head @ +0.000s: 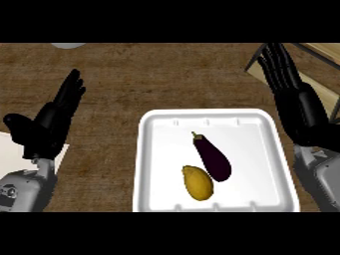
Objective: Pick the eggplant from the tray and place it in the tiered shelf
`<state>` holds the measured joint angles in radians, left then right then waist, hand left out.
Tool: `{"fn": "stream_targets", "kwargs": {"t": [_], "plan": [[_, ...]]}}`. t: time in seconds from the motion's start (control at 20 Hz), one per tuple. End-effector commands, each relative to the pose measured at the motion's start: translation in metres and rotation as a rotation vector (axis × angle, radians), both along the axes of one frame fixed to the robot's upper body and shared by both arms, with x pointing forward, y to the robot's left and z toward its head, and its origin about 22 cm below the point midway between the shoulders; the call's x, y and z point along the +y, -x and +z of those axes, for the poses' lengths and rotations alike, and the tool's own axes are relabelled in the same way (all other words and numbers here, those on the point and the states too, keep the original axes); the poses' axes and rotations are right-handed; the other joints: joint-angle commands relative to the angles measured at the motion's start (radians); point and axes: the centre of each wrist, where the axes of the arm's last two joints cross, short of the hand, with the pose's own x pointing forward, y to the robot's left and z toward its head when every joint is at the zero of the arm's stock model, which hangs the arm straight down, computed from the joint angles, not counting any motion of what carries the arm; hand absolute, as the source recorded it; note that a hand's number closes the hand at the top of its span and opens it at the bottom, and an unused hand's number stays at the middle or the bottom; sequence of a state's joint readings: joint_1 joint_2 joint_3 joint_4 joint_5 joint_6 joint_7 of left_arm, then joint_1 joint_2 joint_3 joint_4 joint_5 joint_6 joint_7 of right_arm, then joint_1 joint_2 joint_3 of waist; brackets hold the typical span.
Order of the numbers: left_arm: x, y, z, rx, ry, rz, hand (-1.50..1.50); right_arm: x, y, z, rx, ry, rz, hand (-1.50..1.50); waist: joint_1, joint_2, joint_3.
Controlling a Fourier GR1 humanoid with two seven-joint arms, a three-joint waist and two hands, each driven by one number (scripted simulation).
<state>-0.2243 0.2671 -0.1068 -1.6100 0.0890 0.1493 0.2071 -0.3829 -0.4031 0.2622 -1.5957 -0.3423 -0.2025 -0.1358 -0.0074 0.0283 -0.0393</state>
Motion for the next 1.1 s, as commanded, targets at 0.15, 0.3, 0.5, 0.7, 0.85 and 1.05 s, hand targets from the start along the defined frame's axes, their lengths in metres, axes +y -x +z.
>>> {"fn": "stream_targets", "kwargs": {"t": [0.15,0.3,0.5,0.7,0.85,1.05], "plan": [[0.058,0.012,-0.024,0.127,-0.037,0.112,0.0,0.072,-0.001,-0.024,0.072,0.252,0.052,1.5,0.05,-0.023,0.036],[0.066,0.027,-0.048,0.219,-0.061,0.17,0.0,-0.015,-0.01,-0.058,0.149,0.635,-0.305,1.5,0.012,-0.026,0.004],[0.092,0.042,-0.061,0.266,-0.058,0.191,0.0,0.064,0.016,-0.096,0.042,0.553,-0.438,-1.5,0.027,-0.035,0.031],[0.093,0.055,-0.071,0.26,-0.05,0.191,0.0,0.147,0.069,-0.12,0.146,0.575,-0.319,-1.5,0.011,-0.036,0.036],[0.106,0.067,-0.071,0.267,-0.047,0.2,0.0,0.155,0.072,-0.119,0.133,0.712,-0.393,-1.5,0.003,-0.046,0.034],[0.112,0.067,-0.075,0.288,-0.036,0.206,0.0,0.14,0.053,-0.112,0.175,0.981,-0.516,-1.5,-0.023,-0.052,0.031]]}}
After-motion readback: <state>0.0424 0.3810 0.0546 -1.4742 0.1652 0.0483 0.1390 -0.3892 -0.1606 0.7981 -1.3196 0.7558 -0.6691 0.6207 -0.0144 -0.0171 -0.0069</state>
